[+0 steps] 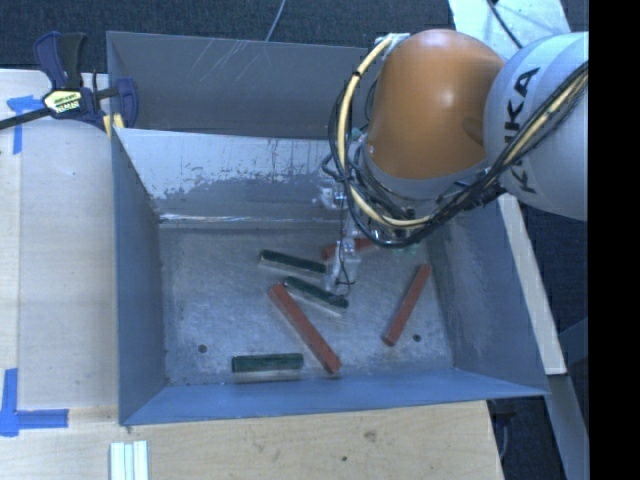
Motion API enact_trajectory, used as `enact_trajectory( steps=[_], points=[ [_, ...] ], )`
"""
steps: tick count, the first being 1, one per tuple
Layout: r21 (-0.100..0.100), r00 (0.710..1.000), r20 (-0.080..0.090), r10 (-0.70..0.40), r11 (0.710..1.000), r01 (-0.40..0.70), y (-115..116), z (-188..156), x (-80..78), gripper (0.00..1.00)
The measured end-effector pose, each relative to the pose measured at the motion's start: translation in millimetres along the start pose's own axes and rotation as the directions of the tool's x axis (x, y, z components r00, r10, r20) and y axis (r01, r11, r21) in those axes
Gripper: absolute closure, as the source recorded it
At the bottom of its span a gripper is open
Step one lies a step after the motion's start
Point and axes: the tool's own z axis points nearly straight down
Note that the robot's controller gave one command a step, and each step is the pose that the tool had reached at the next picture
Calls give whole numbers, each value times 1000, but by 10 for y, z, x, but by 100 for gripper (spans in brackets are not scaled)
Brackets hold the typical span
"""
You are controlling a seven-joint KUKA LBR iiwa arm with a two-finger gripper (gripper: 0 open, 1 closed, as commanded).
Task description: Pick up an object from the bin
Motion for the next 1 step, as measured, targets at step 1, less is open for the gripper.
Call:
enact_trajectory(
  steps=[1],
  points=[
    [-1,1000,8,2,1000,-2,-3,-47,-15,0]
  ],
)
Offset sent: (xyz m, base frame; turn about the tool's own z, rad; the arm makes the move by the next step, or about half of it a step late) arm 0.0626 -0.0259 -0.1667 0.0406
